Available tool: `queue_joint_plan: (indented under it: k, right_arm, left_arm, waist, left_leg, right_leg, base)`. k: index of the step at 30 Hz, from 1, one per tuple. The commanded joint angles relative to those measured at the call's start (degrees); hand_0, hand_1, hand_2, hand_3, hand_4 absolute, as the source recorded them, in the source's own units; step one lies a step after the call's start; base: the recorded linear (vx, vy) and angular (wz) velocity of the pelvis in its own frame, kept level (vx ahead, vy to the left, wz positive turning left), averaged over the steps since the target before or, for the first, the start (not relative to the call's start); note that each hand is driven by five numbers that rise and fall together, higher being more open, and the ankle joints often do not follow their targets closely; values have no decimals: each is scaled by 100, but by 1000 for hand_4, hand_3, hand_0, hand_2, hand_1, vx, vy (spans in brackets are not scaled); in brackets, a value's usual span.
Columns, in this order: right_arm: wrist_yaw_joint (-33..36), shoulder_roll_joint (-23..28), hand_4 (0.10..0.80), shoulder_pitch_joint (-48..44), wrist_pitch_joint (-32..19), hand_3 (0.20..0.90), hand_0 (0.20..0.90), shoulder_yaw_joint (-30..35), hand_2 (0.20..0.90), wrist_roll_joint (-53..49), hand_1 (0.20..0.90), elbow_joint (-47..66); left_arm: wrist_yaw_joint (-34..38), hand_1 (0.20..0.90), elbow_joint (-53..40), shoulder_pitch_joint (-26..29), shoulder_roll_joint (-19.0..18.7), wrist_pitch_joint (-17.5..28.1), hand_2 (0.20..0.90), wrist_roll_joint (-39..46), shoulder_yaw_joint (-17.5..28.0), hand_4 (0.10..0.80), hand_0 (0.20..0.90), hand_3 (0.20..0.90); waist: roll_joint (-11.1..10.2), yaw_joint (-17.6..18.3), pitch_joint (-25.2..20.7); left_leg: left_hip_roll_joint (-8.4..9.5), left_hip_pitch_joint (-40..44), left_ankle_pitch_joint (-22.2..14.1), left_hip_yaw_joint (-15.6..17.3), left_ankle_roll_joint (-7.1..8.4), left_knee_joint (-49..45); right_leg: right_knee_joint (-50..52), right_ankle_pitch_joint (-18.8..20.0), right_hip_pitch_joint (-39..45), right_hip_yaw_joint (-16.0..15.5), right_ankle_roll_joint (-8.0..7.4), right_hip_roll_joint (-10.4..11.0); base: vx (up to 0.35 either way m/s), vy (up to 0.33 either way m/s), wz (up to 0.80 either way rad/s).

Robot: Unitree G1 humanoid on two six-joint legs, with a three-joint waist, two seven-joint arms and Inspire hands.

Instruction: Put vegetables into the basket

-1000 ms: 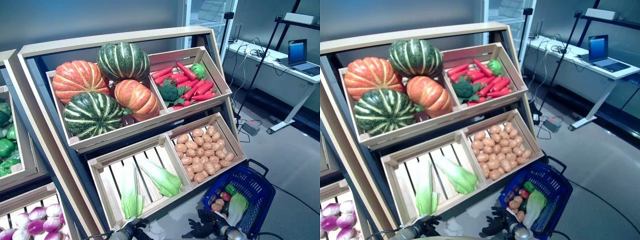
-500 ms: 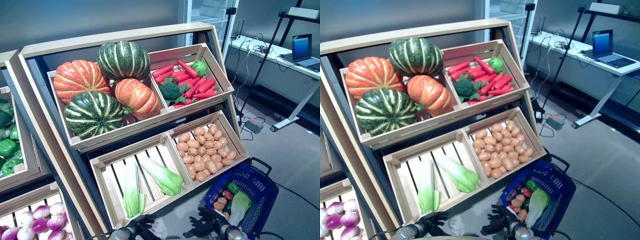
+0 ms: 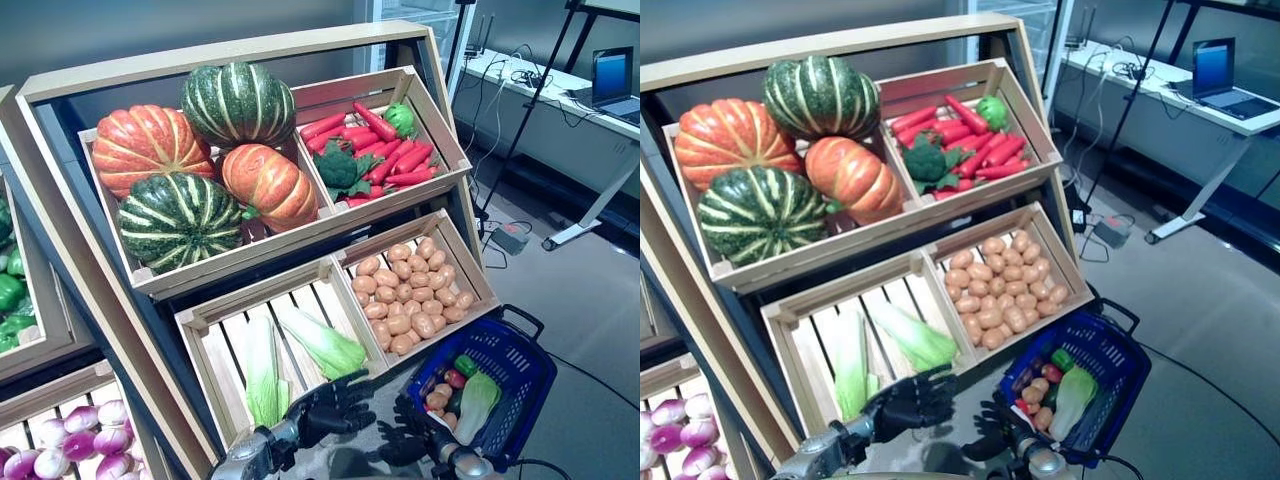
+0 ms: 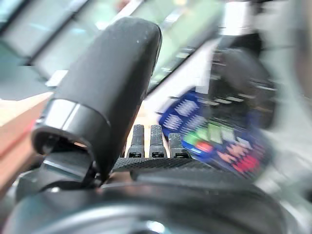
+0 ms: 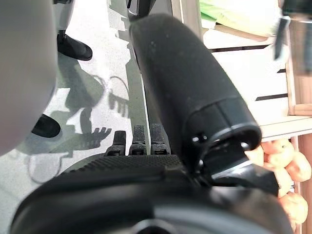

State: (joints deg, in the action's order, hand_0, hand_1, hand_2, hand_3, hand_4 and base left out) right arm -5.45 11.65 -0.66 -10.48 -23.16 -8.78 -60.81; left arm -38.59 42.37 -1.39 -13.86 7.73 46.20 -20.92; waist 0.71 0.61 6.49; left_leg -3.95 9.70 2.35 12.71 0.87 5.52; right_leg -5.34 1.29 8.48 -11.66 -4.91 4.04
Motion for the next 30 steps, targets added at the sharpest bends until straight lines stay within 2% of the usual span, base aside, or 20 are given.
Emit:
queue_joint_plan:
  k: [1,3,4,5,6,7,8,9,12,15,19,22,27,30]
  right_arm:
    - [275,32,800,-352,-257,900,900,10,900,138,900,207]
    - [293,25,800,-263,-225,900,900,56,900,-80,900,415]
    - [292,26,800,-255,-222,900,900,62,900,-98,900,435]
    - [338,15,800,-176,-281,900,900,121,900,-334,900,633]
    - [353,11,800,-147,-312,900,900,142,900,-385,900,691]
    - [401,10,800,-60,-491,900,900,188,900,-535,900,857]
    - [416,10,800,-31,-496,900,900,198,900,-553,900,929]
    - [448,17,800,82,-542,900,900,238,900,-747,900,1284]
    - [567,55,800,303,-714,900,900,304,900,-961,900,2000]
    - [982,116,800,395,-985,900,900,311,900,-831,900,2513]
    - [1508,334,800,264,-1298,900,900,252,900,-518,900,3189]
    - [1943,582,800,-14,-1479,900,900,179,900,-283,900,3541]
    - [2180,769,800,-528,-1340,900,900,158,900,-610,900,3526]
    - [2312,835,800,-586,-1582,900,900,229,900,-584,900,3554]
  left_arm:
    - [478,900,-668,640,97,981,900,605,377,800,900,900]
    - [1287,900,-992,655,54,1416,900,212,590,800,900,900]
    - [1344,900,-1031,658,43,1419,900,170,611,800,900,900]
    - [1993,900,-1335,696,-45,1628,900,-297,766,800,900,900]
    - [2171,900,-1429,710,-76,1651,900,-389,812,800,900,900]
    - [2759,900,-1626,746,-161,1792,900,-889,935,800,900,900]
    - [2916,900,-1680,756,-186,1818,900,-1056,957,800,900,900]
    - [3559,900,-1837,803,-300,1925,900,-1639,1007,800,900,900]
    - [4960,900,-1937,918,-538,1927,900,-3049,1021,800,900,900]
    - [5888,900,-1958,1071,-717,1647,900,-3784,992,800,900,900]
    - [6802,900,-1863,1331,-834,1440,900,-4379,915,800,900,900]
    - [7364,900,-1715,1646,-873,1352,900,-4456,819,800,900,900]
    - [7870,900,-1465,2100,-749,1355,900,-4261,823,800,900,900]
    - [8078,900,-1452,2192,-689,1235,900,-4323,859,800,900,900]
  waist:
    - [-113,-67,212]
    - [-130,-82,225]
    - [-132,-83,226]
    - [-150,-98,236]
    - [-150,-97,239]
    - [-151,-92,246]
    - [-152,-86,247]
    - [-154,-56,251]
    - [-158,49,300]
    - [-128,123,405]
    - [-61,185,747]
    - [-42,215,1056]
    - [-27,246,1400]
    - [-16,266,1535]
  left_leg:
    - [227,279,-855,-52,-71,-52]
    - [228,285,-852,-69,-64,-52]
    - [229,286,-851,-71,-64,-52]
    - [234,290,-842,-96,-60,-52]
    - [237,292,-841,-106,-60,-52]
    - [241,298,-840,-117,-62,-52]
    - [242,299,-838,-117,-62,-52]
    - [244,292,-826,-116,-63,-52]
    - [243,252,-794,-101,-61,-52]
    - [229,196,-714,-95,-68,-52]
    - [180,-317,-706,-160,-49,-552]
    - [183,-734,-678,-212,-8,-849]
    - [209,-1199,-698,-217,50,-1206]
    - [223,-1392,-788,-237,51,-1548]
  right_leg:
    - [34,-464,402,-319,146,-13]
    - [34,-473,423,-344,154,-8]
    - [34,-474,426,-347,156,-8]
    - [34,-480,442,-359,173,-9]
    - [34,-482,448,-360,177,-10]
    - [34,-489,460,-357,185,-13]
    - [34,-490,461,-358,184,-12]
    - [34,-487,459,-361,181,-10]
    - [34,-481,420,-337,182,-22]
    - [287,-584,263,-319,210,-11]
    - [1078,-831,-355,-281,303,94]
    - [1337,-879,-732,-232,339,142]
    - [1540,-931,-1113,-198,389,189]
    - [1812,-1019,-1267,-178,426,227]
  base:
    - [0,0,0]
    - [0,0,0]
    - [0,0,0]
    - [0,0,0]
    - [58,14,2]
    - [43,15,2]
    - [62,23,2]
    - [51,19,2]
    - [54,24,2]
    - [37,34,0]
    - [-72,41,-2]
    - [-155,32,-1]
    - [-115,42,-2]
    - [-47,52,-4]
